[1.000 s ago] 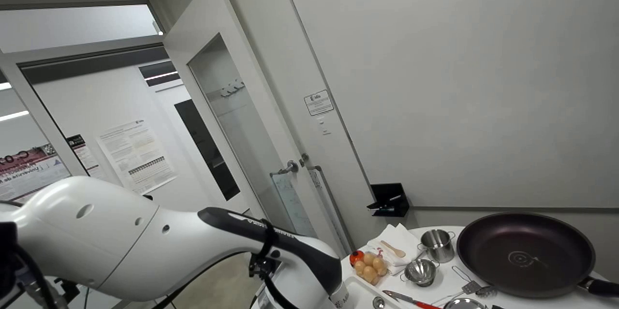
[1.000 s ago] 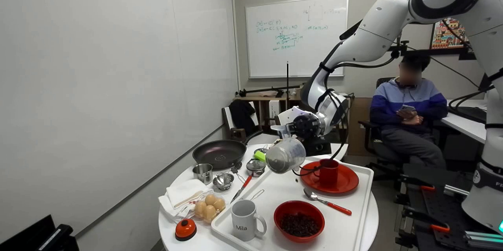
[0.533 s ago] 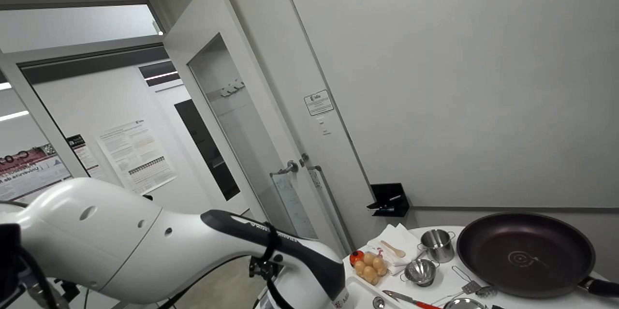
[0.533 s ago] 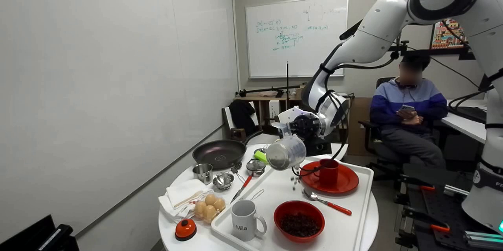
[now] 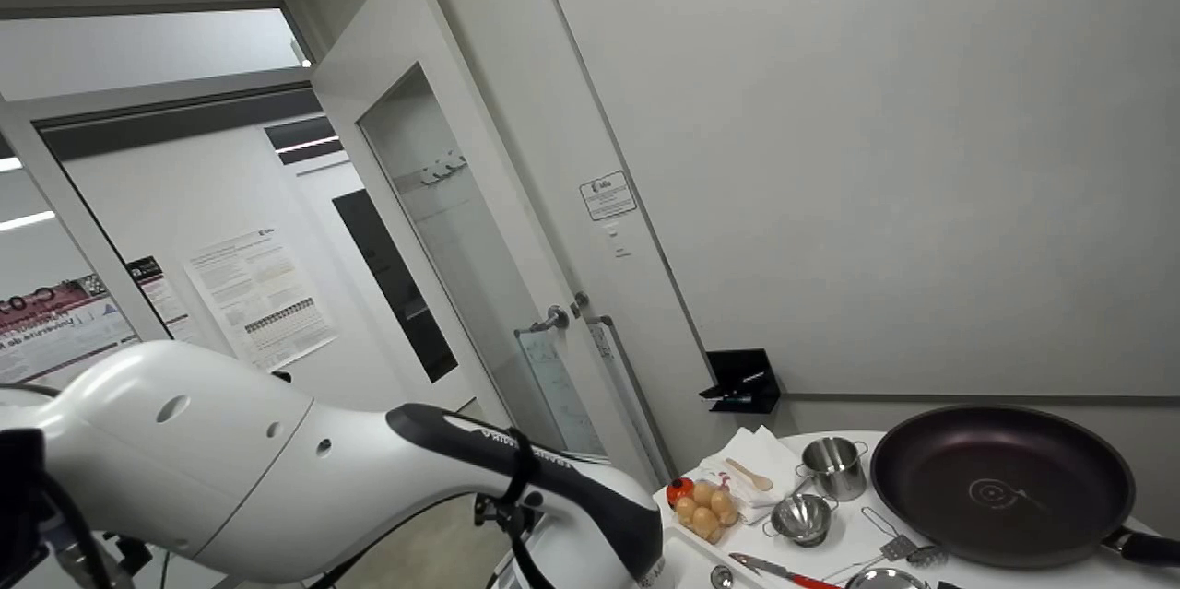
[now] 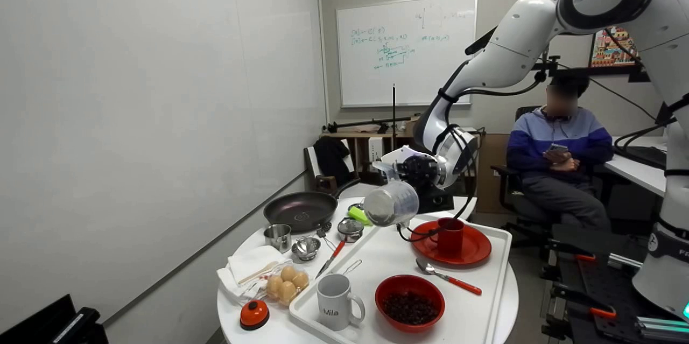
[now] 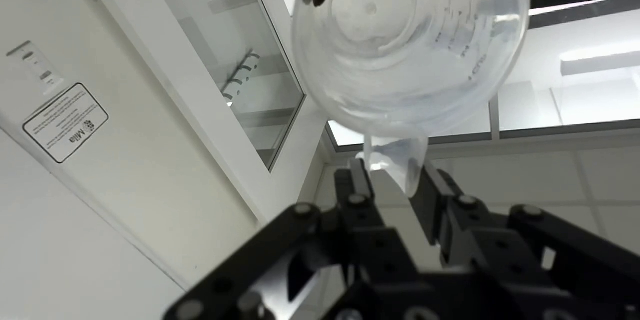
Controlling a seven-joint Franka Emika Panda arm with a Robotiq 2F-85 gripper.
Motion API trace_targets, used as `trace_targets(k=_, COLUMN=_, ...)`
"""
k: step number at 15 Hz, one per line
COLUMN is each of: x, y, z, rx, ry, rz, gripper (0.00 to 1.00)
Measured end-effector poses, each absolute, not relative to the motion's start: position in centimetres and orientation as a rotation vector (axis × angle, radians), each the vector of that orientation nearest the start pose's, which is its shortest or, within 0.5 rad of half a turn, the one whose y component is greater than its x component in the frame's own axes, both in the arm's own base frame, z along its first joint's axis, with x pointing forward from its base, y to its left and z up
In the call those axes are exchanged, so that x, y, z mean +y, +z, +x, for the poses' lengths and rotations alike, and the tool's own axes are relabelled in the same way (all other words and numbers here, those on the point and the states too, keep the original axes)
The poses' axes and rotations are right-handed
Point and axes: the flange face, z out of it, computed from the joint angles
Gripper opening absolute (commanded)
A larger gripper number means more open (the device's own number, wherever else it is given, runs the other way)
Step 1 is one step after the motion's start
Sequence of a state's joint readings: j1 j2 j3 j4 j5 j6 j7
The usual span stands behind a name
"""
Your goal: Pour the contents in the clear jug into the red bowl
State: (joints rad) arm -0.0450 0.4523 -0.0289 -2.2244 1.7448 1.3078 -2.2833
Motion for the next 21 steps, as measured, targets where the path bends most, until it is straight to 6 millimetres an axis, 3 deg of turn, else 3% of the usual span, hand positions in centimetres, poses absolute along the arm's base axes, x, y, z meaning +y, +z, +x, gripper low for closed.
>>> trace_targets(k=21, x=7.79, y=23.38, z=51.07, rx=-0.647, ry=-1.144, rz=-1.089, gripper=0.08)
